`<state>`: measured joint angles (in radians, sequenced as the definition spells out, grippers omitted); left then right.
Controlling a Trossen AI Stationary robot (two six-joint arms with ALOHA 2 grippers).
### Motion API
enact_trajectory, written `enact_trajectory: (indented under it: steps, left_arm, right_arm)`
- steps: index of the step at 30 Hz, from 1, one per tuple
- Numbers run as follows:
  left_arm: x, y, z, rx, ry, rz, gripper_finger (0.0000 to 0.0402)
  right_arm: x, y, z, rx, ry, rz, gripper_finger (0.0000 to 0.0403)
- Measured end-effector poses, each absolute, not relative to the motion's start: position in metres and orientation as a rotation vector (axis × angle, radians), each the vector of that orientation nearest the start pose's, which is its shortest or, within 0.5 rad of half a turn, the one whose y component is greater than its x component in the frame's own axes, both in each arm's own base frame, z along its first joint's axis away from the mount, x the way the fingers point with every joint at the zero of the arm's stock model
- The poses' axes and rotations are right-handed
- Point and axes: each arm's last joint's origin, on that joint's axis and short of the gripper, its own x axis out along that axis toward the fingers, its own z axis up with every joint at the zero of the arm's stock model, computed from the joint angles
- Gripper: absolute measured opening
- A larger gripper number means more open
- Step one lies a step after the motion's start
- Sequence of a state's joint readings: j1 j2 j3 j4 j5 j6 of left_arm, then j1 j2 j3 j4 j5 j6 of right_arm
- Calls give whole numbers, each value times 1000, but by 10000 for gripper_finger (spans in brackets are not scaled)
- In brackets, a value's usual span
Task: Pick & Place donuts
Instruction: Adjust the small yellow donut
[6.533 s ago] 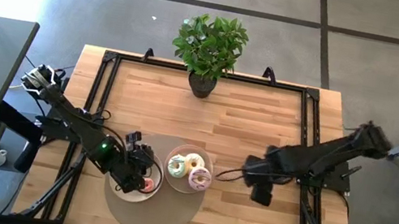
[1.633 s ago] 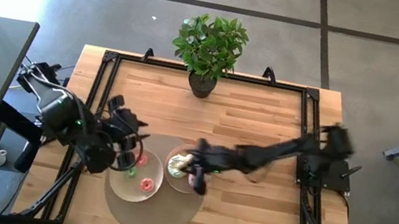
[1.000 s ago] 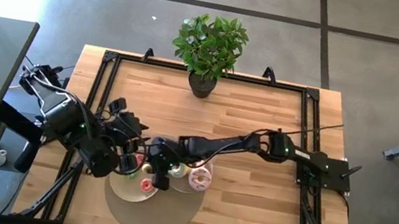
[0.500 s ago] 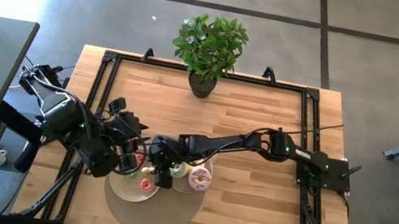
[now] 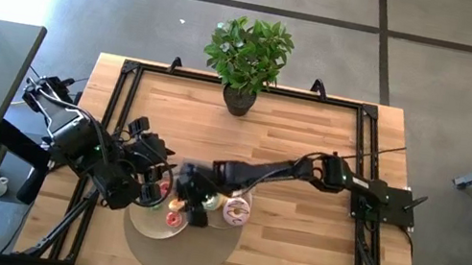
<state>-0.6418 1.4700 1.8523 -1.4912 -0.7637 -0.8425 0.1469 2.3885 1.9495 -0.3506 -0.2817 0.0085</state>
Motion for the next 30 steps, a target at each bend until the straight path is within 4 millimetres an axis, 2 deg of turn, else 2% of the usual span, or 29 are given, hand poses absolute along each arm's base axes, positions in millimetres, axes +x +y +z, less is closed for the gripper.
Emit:
enact_trajectory:
  steps: [4, 7, 10, 15, 25, 30]
  left_arm:
    - [203, -126, 434, -75, 710, 436, 130]
    - [203, -127, 434, -79, 706, 435, 130]
    - [204, -127, 435, -88, 699, 431, 130]
    - [205, -128, 435, -100, 692, 425, 130]
    - [204, -128, 435, -104, 700, 418, 130]
    - [204, -128, 435, -106, 703, 416, 130]
  right_arm:
    - [517, 108, 164, -121, 774, 348, 147]
    - [519, 113, 167, -180, 729, 263, 145]
    - [519, 110, 167, -185, 738, 246, 141]
    - [521, 101, 149, -169, 794, 237, 138]
    - [524, 95, 149, -132, 776, 295, 134]
    - [524, 96, 132, -129, 822, 314, 112]
